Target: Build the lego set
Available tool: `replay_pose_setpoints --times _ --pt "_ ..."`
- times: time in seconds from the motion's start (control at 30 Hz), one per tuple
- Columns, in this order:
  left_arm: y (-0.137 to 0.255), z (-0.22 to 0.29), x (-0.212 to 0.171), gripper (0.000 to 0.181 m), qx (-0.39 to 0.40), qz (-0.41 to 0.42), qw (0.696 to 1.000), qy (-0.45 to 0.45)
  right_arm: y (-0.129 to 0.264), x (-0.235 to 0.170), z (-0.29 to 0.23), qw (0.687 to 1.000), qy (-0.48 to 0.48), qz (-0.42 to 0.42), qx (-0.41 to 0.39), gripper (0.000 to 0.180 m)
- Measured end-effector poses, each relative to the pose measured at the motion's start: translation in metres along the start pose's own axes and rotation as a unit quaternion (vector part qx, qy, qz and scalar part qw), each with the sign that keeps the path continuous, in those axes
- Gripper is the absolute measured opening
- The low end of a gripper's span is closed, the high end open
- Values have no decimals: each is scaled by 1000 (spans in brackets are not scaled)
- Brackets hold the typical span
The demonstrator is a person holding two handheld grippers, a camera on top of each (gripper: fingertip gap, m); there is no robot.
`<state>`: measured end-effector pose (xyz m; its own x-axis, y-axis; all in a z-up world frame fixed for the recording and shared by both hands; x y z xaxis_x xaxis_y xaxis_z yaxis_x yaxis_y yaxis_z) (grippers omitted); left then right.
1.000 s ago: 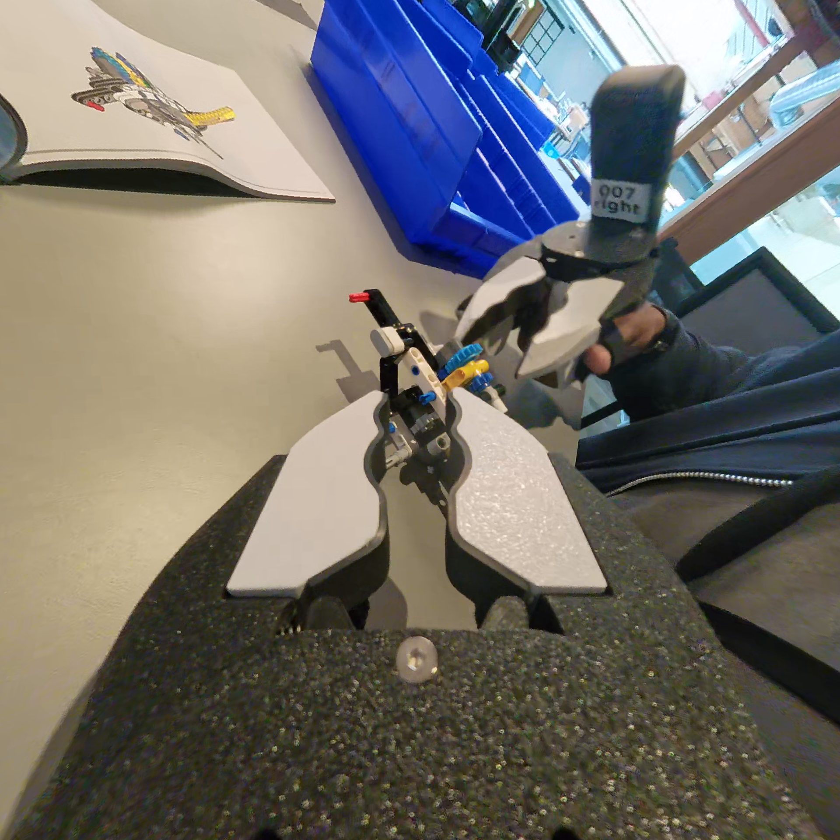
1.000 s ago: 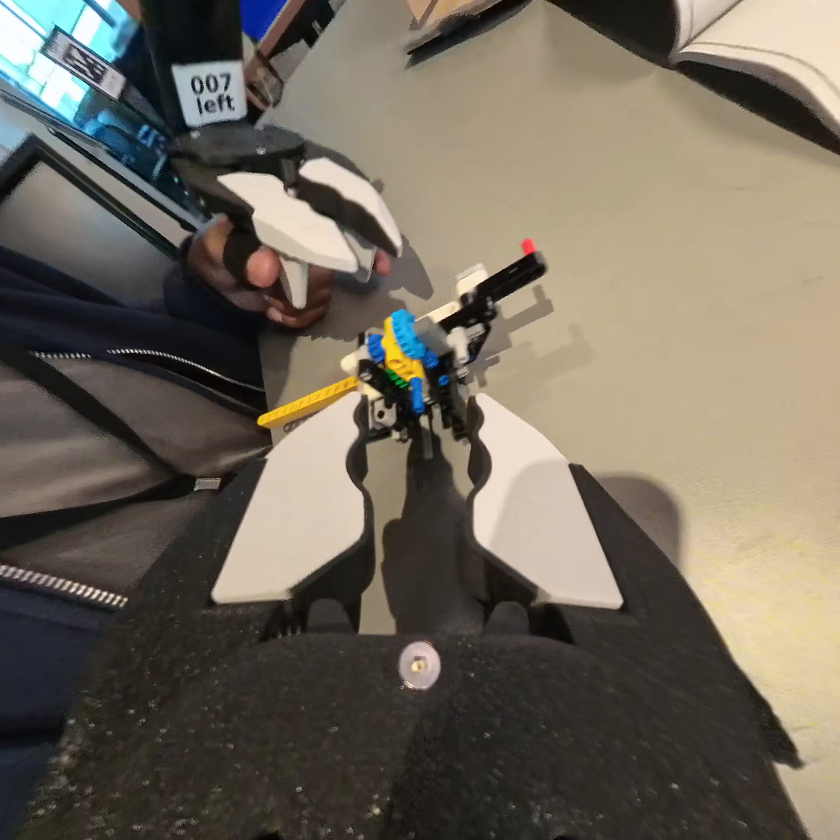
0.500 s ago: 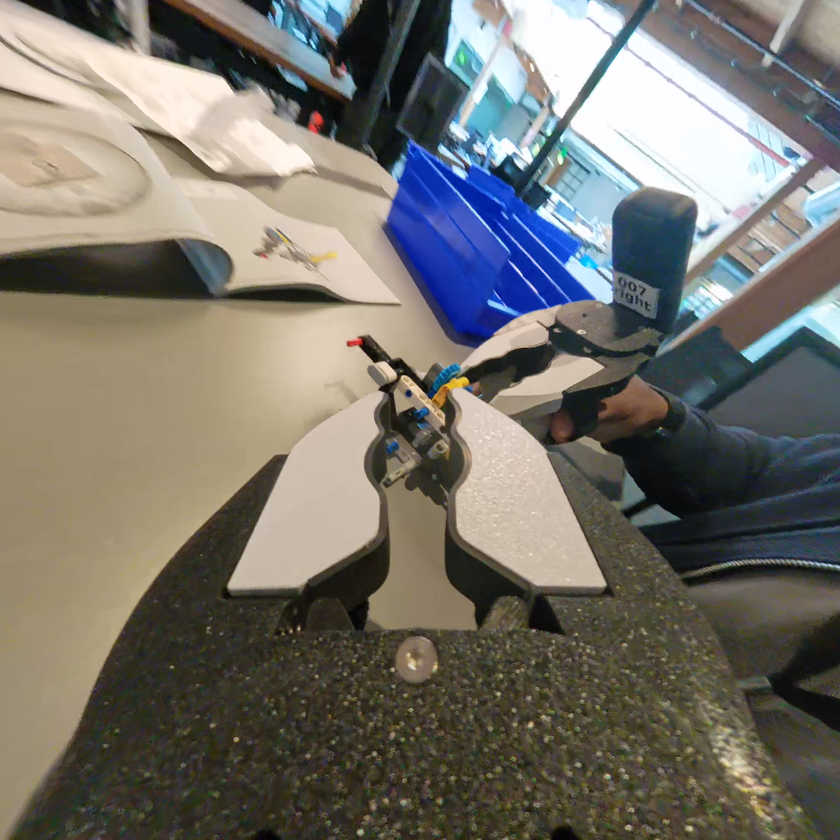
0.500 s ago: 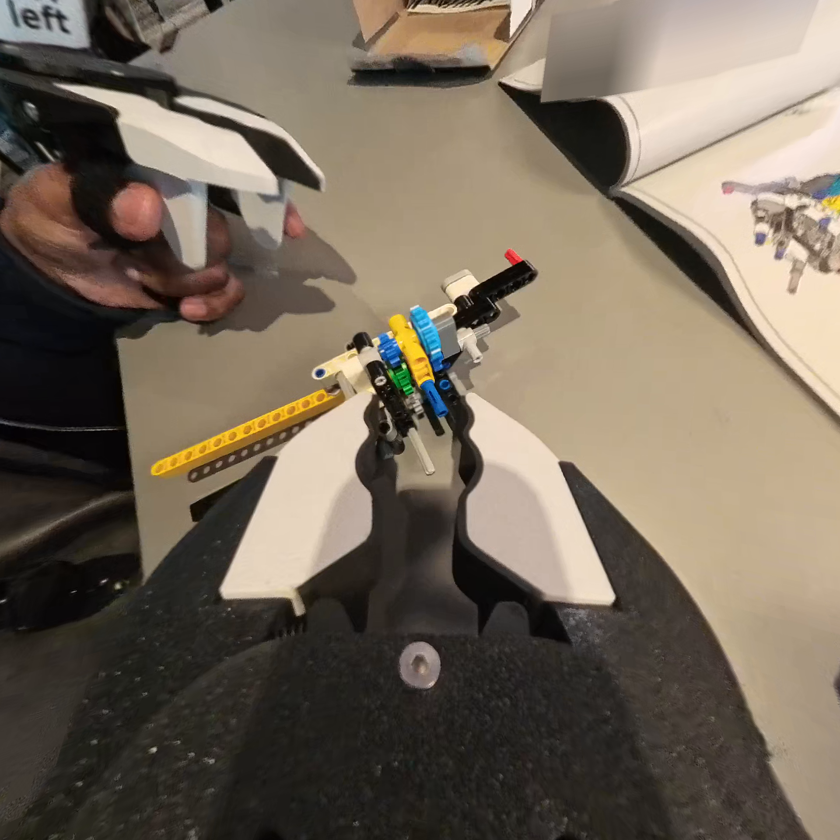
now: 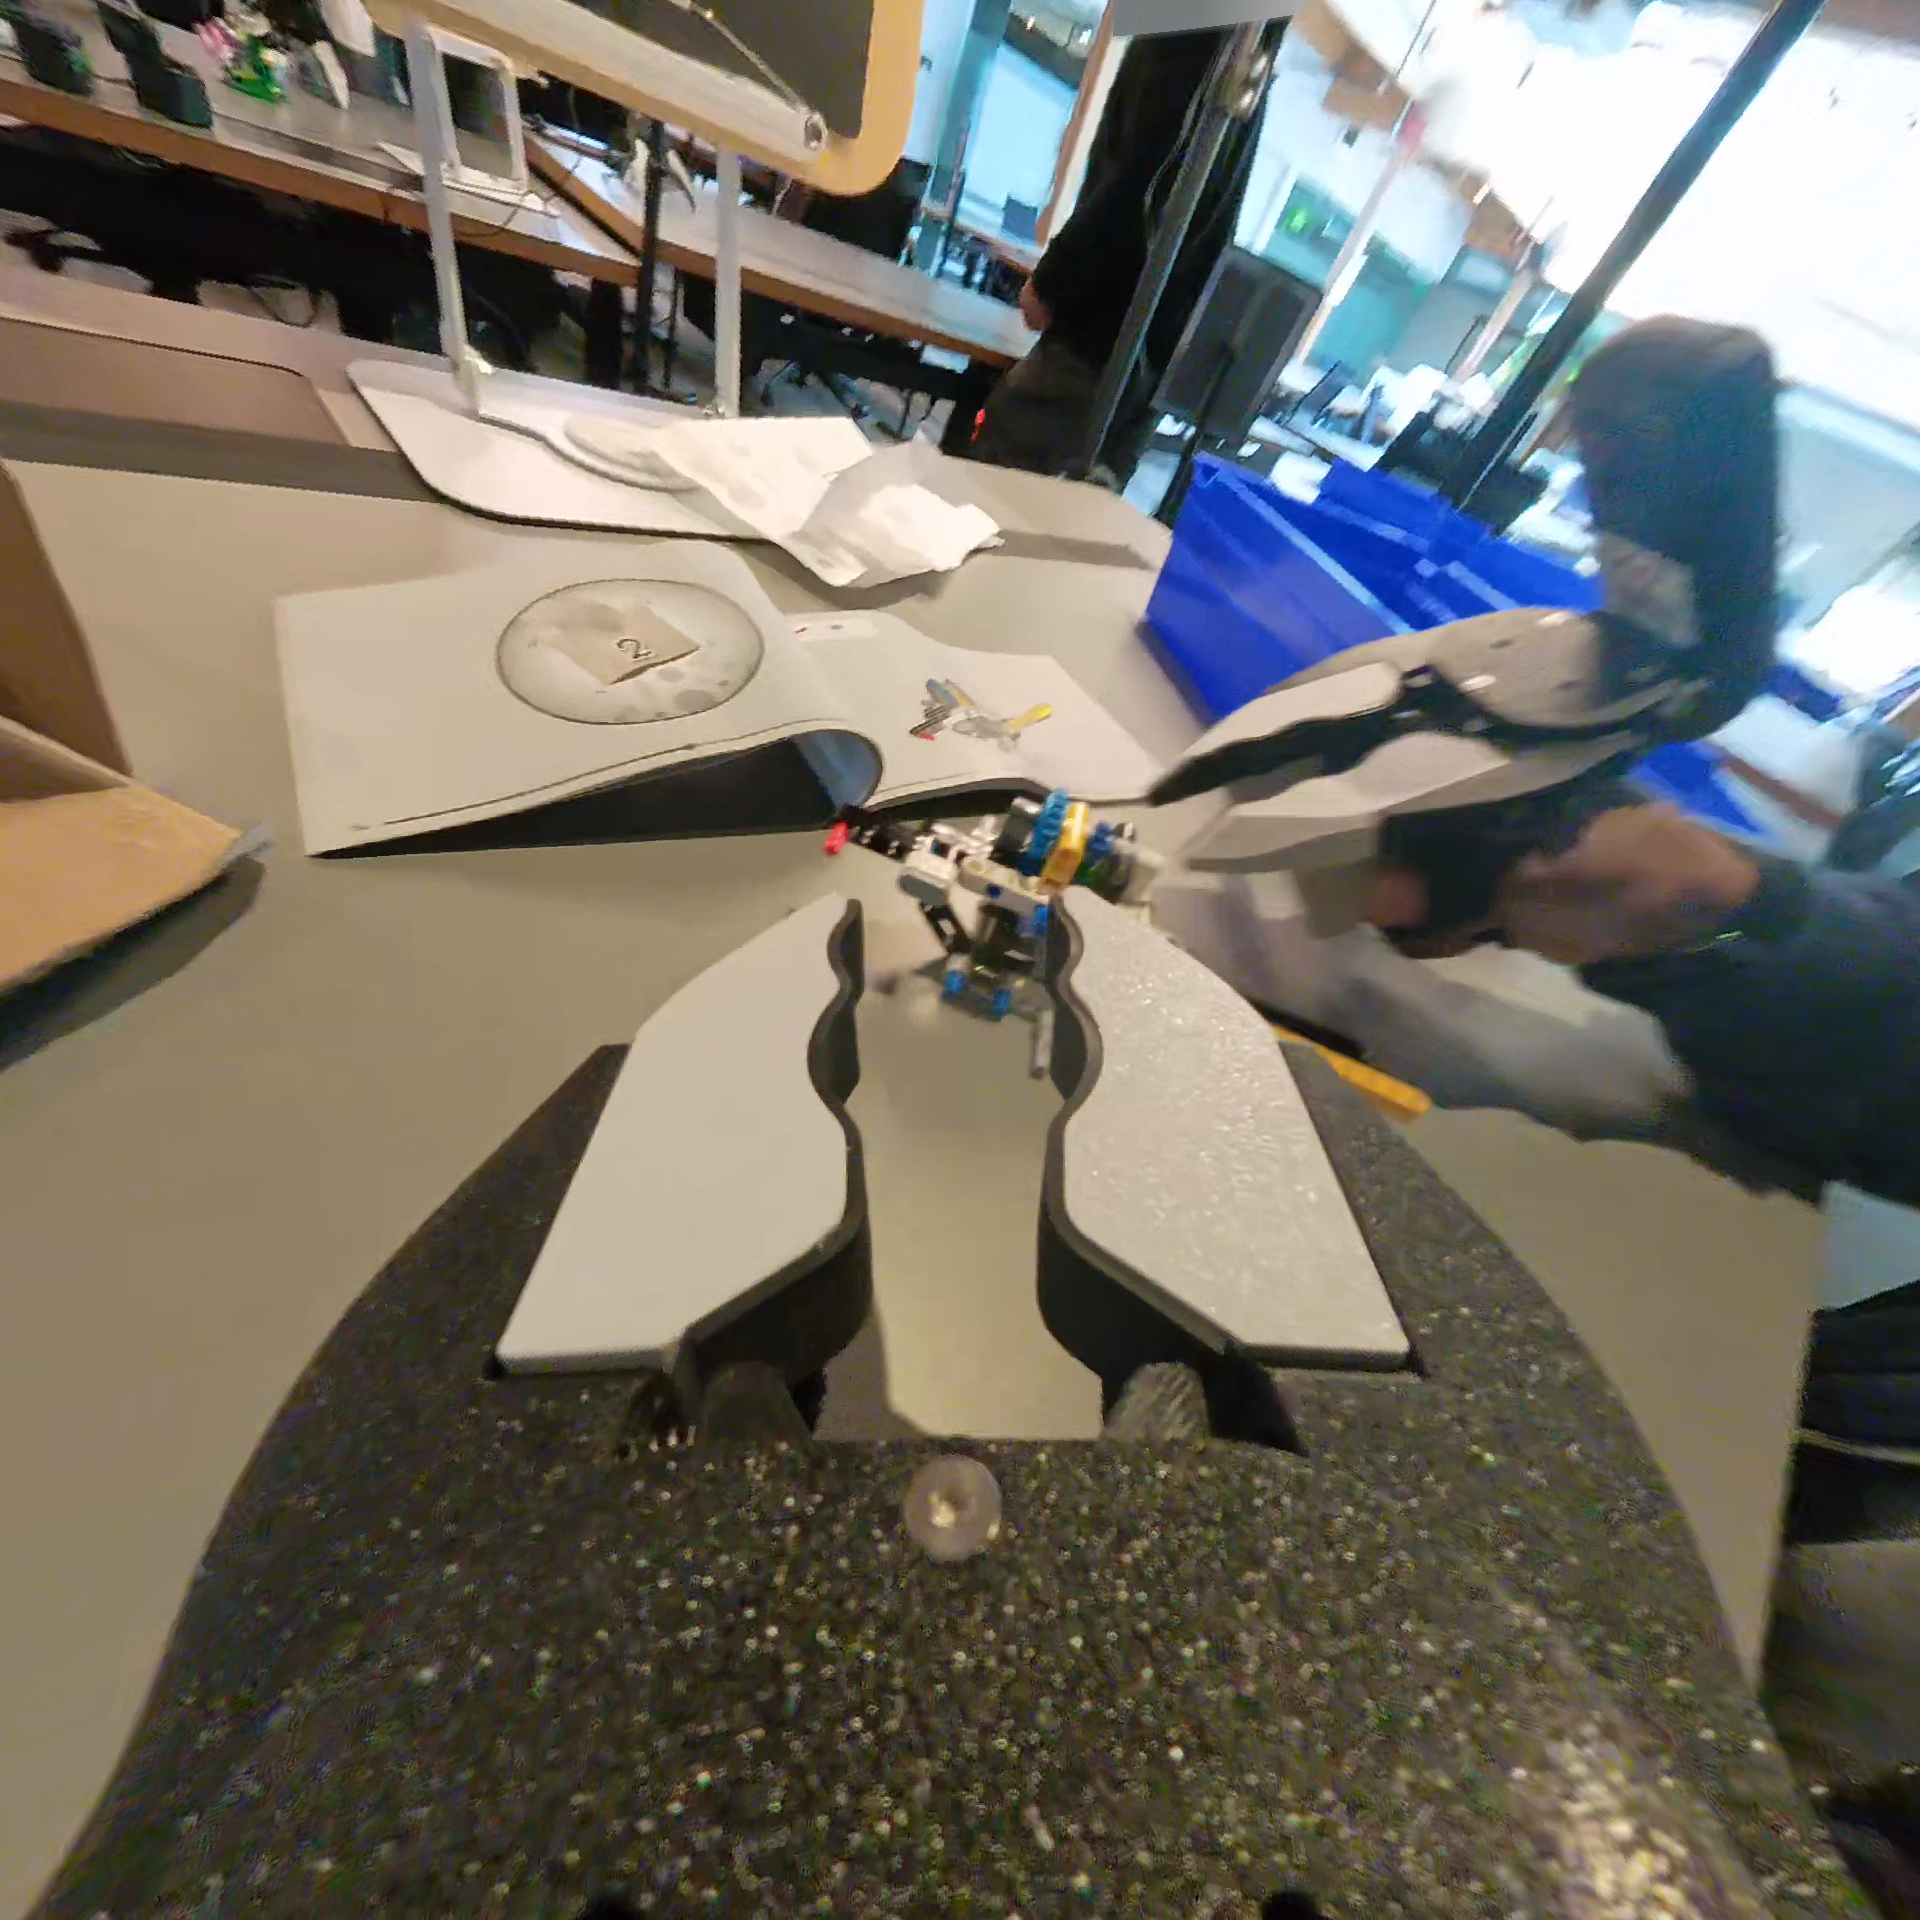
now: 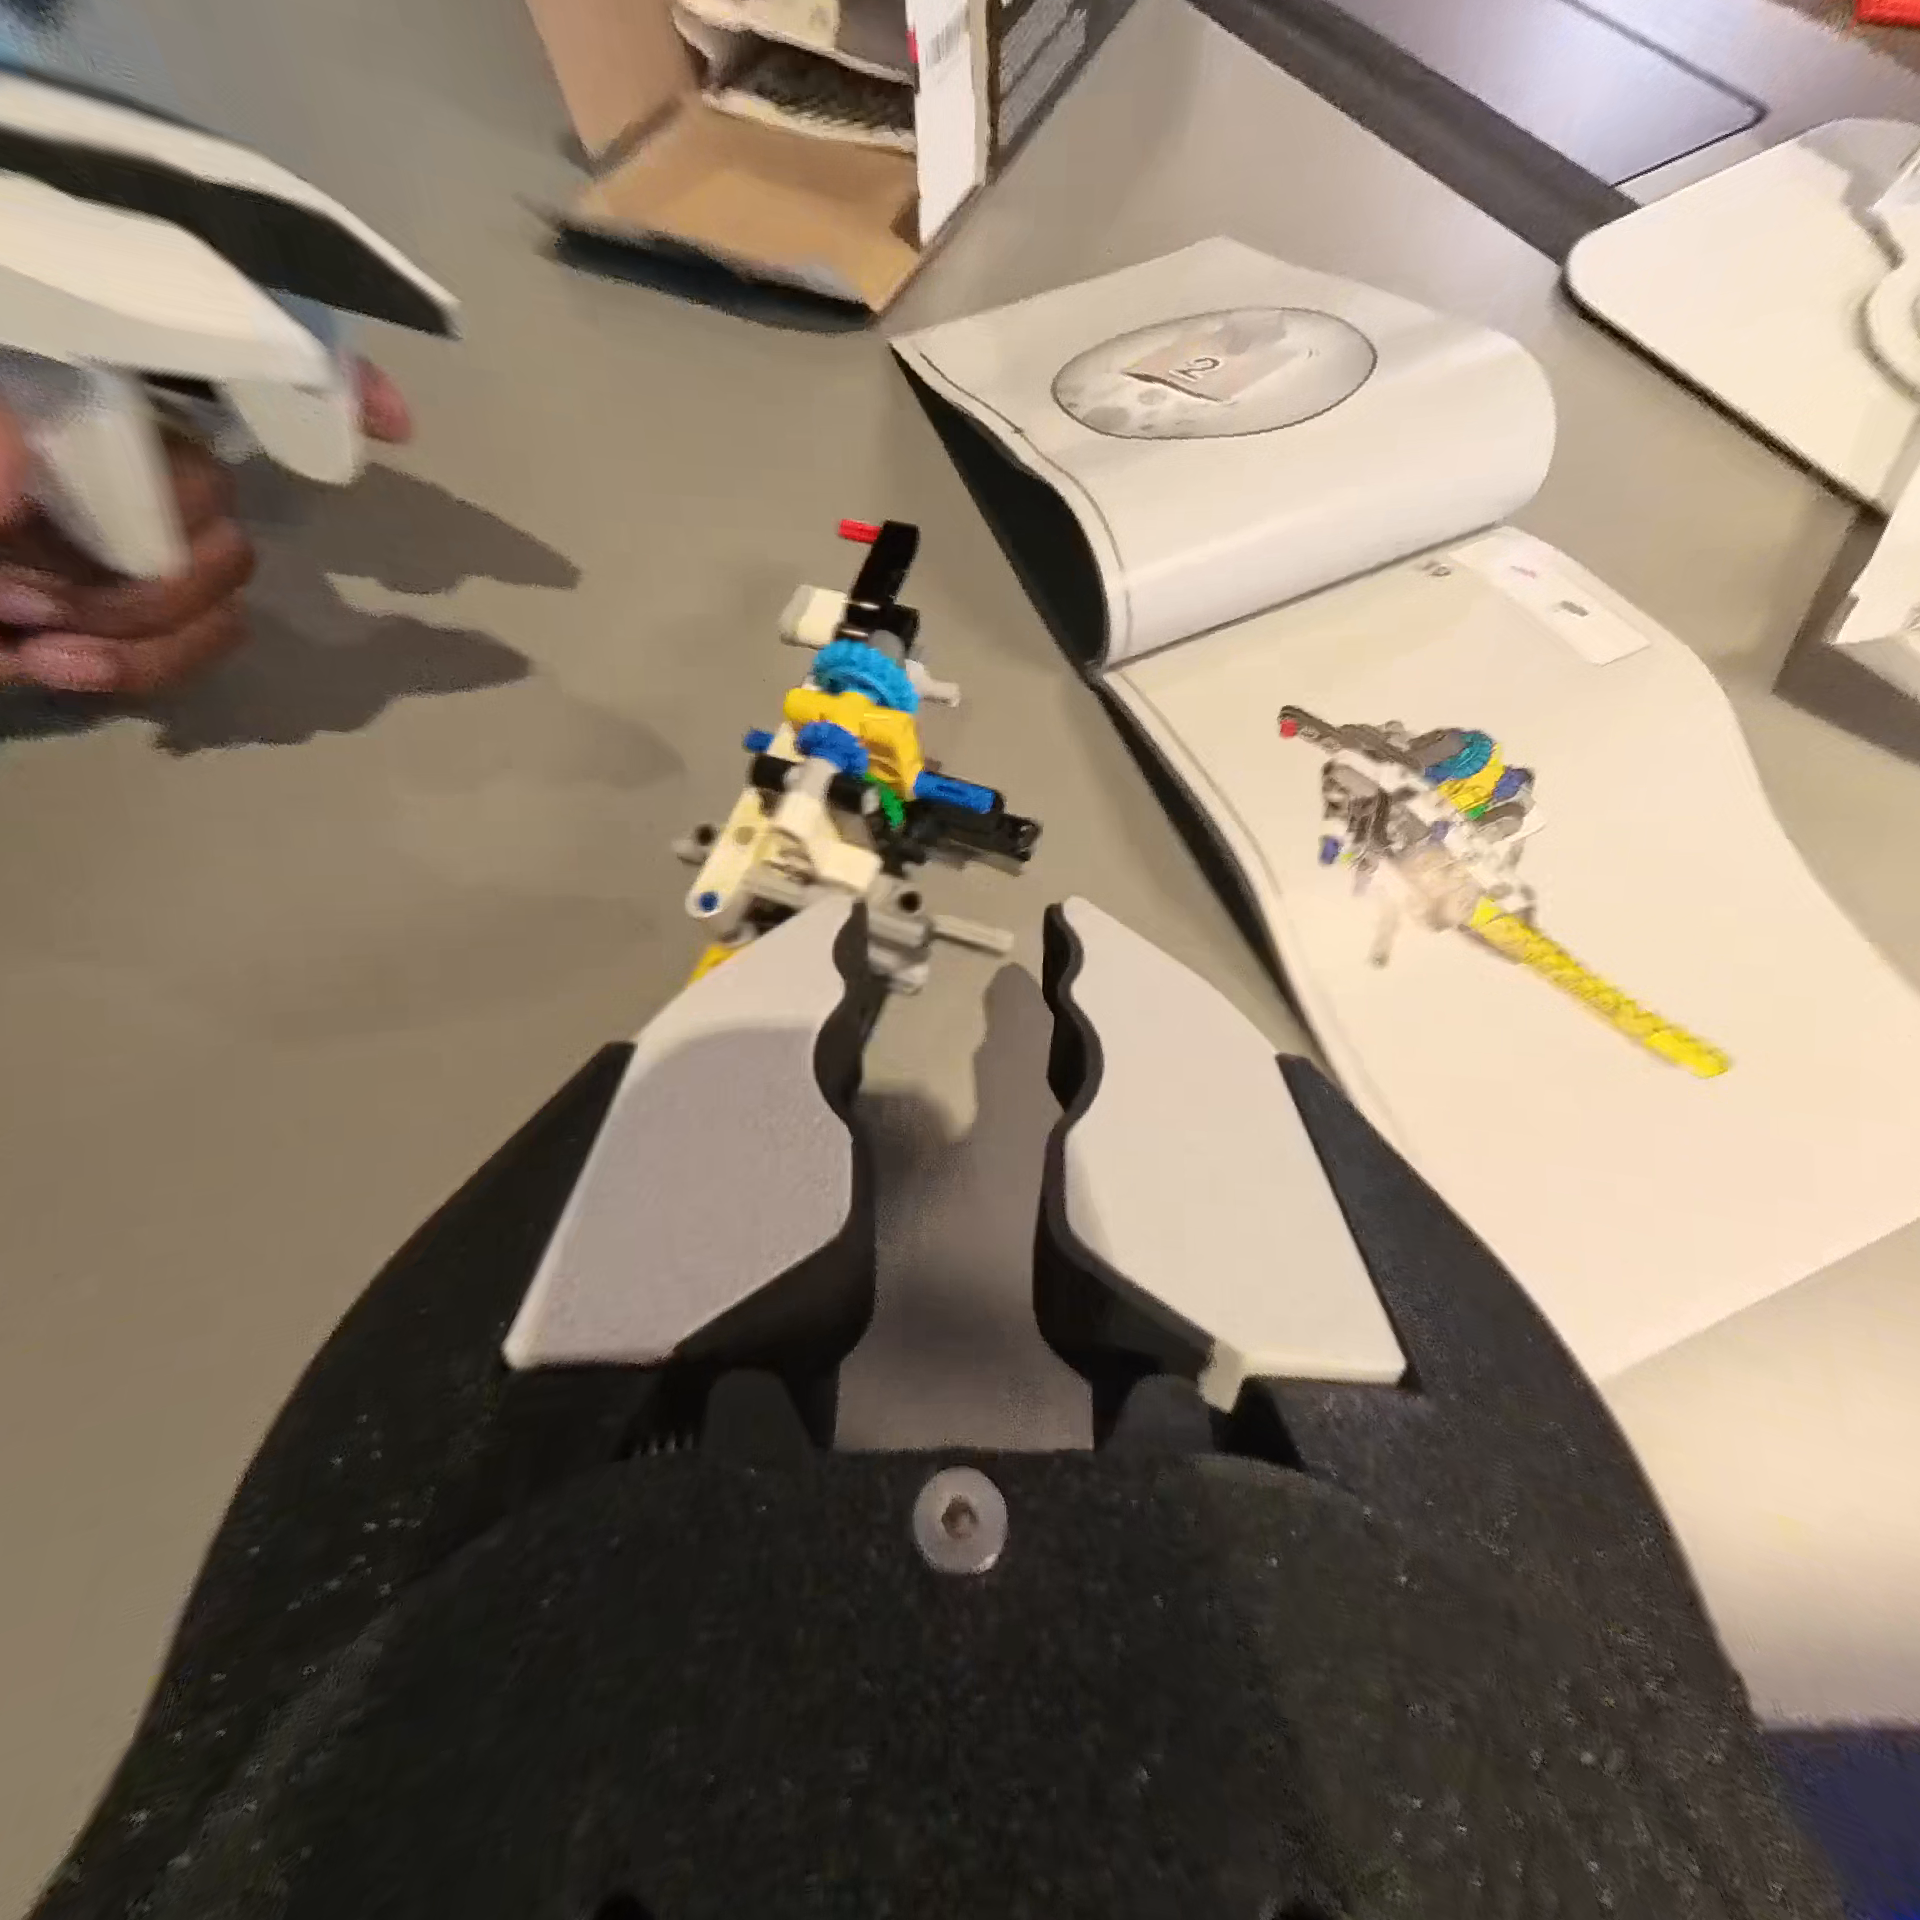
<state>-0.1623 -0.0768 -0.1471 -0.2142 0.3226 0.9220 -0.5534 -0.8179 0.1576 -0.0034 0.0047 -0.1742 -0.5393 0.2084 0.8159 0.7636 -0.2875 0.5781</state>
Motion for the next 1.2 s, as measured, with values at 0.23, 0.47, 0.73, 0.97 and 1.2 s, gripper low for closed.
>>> replay_pose_setpoints --times 0.23,0.47,0.73,0.97,1.2 --pt "-8 -27 14 43 46 -49 983 -172 13 -15 -40 999 -15 -9 49 47" --pt "-32 -33 40 47 21 -17 984 -175 3 -32 -28 997 50 -52 -14 54" --pt "-44 -33 58 47 7 -36 979 -202 26 -29 -8 999 38 -25 -11 51" --pt "-123 -6 76 47 -94 -200 913 -344 40 -20 -67 978 48 31 201 37" --pt "-237 -10 57 61 -234 -374 827 -350 39 -30 -73 960 -27 34 276 32"
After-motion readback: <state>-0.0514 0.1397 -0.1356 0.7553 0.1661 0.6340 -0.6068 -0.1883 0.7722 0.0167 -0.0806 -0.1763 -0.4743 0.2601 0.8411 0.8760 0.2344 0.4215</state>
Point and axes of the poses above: each gripper's, where its closed fingertips meet, y back along the fingers, x out of its top, z = x × y across the jaws, the point moved 3 cm from there along y, back along the fingers, and after that the axes turned 4 degrees about -x, right-handed, at the moved point
